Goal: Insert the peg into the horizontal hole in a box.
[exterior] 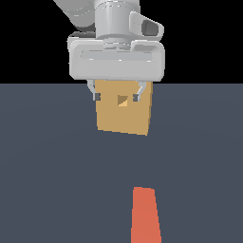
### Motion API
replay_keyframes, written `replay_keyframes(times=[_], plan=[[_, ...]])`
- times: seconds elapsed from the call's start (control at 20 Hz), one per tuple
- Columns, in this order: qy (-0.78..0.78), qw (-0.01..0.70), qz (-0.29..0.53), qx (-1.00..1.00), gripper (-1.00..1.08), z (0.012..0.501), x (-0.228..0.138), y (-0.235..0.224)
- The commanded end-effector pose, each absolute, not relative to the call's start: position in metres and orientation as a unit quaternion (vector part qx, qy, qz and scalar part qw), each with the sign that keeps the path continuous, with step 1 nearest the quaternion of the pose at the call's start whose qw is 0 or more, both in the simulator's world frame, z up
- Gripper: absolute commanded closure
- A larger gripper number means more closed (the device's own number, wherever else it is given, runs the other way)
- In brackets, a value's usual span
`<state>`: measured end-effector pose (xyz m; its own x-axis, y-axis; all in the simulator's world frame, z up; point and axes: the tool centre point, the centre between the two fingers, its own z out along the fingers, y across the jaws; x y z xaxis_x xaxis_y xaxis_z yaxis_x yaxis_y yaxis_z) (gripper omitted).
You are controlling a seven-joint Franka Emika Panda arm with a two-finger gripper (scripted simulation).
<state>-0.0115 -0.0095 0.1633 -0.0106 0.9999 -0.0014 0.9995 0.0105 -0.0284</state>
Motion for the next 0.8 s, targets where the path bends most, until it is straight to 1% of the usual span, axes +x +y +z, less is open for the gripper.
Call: replay_keyframes(times=[0.0,0.15,0.35,0.5,0.75], plan=[[-0.711,0.009,0.011,-0.703,-0.92,0.163,-0.011,-0.009],[-0.71,0.009,0.01,-0.704,-0.92,0.162,-0.011,-0.014],[-0.706,0.008,0.01,-0.708,-0.92,0.155,-0.008,-0.035],[-0.702,0.007,0.009,-0.712,-0.92,0.146,-0.005,-0.062],[-0.691,0.005,0.007,-0.723,-0.92,0.126,0.001,-0.121]])
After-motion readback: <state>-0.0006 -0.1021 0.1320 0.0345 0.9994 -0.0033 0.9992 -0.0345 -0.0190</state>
